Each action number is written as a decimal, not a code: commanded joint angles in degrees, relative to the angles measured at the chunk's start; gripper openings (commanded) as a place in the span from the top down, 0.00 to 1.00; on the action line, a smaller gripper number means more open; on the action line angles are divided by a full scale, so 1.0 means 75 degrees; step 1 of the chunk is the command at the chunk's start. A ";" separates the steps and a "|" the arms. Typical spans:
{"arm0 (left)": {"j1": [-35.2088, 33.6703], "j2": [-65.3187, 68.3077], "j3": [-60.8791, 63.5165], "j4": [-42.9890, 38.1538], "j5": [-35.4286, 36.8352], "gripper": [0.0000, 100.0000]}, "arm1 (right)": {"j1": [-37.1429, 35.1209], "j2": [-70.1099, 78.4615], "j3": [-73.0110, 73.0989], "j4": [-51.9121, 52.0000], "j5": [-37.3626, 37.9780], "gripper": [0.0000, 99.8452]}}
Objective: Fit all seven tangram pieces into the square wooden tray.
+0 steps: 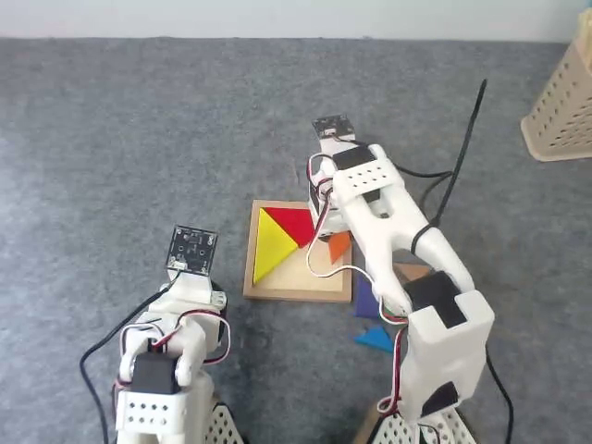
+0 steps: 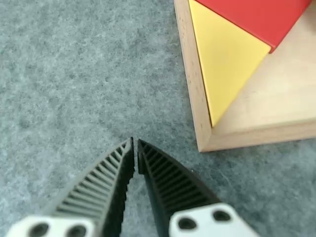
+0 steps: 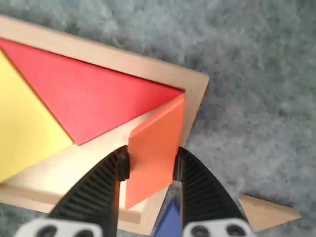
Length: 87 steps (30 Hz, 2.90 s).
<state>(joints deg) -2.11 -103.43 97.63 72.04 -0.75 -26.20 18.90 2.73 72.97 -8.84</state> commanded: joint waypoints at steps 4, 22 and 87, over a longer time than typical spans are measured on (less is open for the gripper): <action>-0.0035 -0.0164 -0.0147 0.0047 0.0047 0.99 | -0.0252 -0.0158 -0.0035 -0.0123 0.0340 0.97; -0.0035 -0.0164 -0.0147 0.0047 0.0047 0.99 | -0.0440 -0.0158 -0.0035 0.0053 0.0399 0.81; -0.0035 -0.0164 -0.0147 0.0047 0.0047 0.99 | 0.2760 -0.3839 0.3235 0.1401 0.8475 0.82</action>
<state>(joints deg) -2.11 -103.43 97.63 72.04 -0.75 -7.74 -10.64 24.88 82.90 40.48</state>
